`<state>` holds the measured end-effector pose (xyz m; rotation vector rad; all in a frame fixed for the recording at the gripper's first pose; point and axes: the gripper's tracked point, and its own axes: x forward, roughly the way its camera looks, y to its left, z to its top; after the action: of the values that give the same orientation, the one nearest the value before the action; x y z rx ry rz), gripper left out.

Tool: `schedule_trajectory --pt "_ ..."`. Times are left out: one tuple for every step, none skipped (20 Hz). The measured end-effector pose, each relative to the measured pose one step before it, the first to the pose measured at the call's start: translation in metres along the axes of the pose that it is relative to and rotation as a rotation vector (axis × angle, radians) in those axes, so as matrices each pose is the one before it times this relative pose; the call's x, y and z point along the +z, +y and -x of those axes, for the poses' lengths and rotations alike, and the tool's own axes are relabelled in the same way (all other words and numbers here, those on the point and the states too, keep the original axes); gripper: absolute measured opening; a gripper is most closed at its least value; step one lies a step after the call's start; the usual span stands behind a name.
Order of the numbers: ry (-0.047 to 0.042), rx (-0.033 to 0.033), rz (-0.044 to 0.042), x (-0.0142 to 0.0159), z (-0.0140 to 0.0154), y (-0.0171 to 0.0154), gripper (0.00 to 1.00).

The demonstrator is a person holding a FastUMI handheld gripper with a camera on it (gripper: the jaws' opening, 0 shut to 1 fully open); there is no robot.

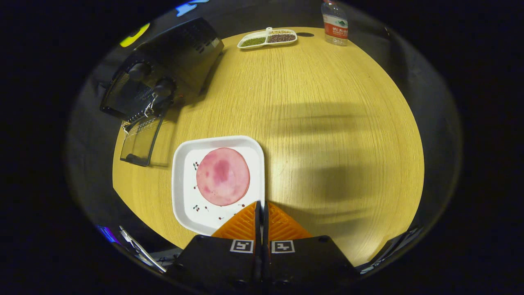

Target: Open the toaster oven, put the food inside, and close the toaster oven door.

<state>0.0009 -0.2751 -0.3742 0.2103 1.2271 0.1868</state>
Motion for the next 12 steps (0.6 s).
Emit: schedule_trajectory --pt "0.00948 0.01807 -0.03509 -0.00301 -0.00001 0.0015 0.02" --pt "0.00788 0.02005 -0.04493 -0.00113 0.00065 0.00268 0.02" --pt "0.00155 0.00985 -0.02572 -0.00192 0.00196 0.00074 0.02" --pt "-0.01494 0.00544 0.00429 0.00021 0.00203 0.001 0.02" --pt "-0.01552 0.00401 0.00665 0.00026 0.00231 0.00189 0.02" --pt "-0.00735 0.00731 -0.01088 -0.00113 0.00296 0.00234 0.02" --pt "-0.00698 0.01386 -0.02977 -0.0019 0.00247 0.00281 0.02" --pt "-0.00769 0.01421 -0.03593 -0.00123 0.00141 0.00324 0.02" --pt "-0.00778 0.01038 -0.0293 -0.00363 0.00451 0.00391 0.02" --pt "-0.01734 0.0065 -0.02631 -0.00173 0.00519 0.00397 0.02" --pt "-0.02006 0.01077 -0.02211 -0.00226 0.00617 0.00491 0.02" --pt "-0.02204 0.01142 -0.02825 -0.0027 0.00702 0.00593 0.02"
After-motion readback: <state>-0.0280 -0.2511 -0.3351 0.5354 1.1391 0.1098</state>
